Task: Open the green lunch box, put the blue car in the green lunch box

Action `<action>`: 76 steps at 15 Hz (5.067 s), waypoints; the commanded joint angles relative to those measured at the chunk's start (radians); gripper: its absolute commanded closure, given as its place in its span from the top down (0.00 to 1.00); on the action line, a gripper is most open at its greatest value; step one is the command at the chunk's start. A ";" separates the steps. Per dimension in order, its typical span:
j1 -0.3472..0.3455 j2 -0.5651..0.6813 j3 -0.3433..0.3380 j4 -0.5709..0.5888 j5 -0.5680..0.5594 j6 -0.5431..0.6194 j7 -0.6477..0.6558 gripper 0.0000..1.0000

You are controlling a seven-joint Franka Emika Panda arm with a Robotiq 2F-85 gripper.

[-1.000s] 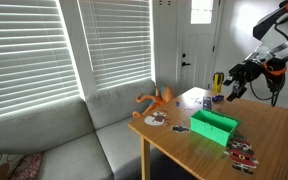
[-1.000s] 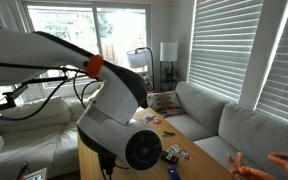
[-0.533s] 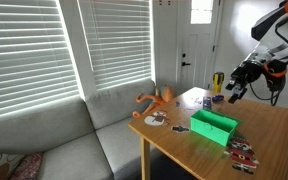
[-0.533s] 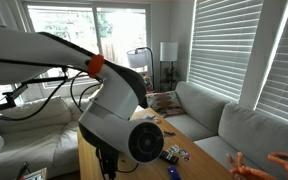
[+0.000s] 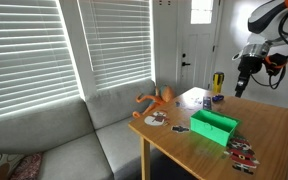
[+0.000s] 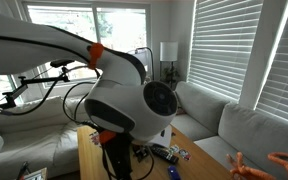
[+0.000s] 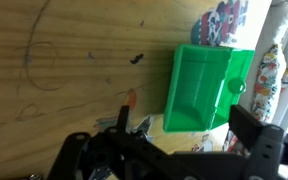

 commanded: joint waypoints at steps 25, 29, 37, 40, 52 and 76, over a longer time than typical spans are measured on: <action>-0.008 0.184 0.100 0.050 -0.326 0.746 -0.614 1.00; -0.008 0.188 0.101 0.048 -0.335 0.732 -0.609 1.00; -0.005 0.192 0.092 0.037 -0.399 0.699 -0.585 0.89; -0.005 0.197 0.094 0.034 -0.409 0.699 -0.583 0.63; -0.005 0.184 0.092 0.027 -0.440 0.667 -0.516 0.16; 0.138 -0.146 0.116 -0.102 -0.471 0.521 -0.396 0.11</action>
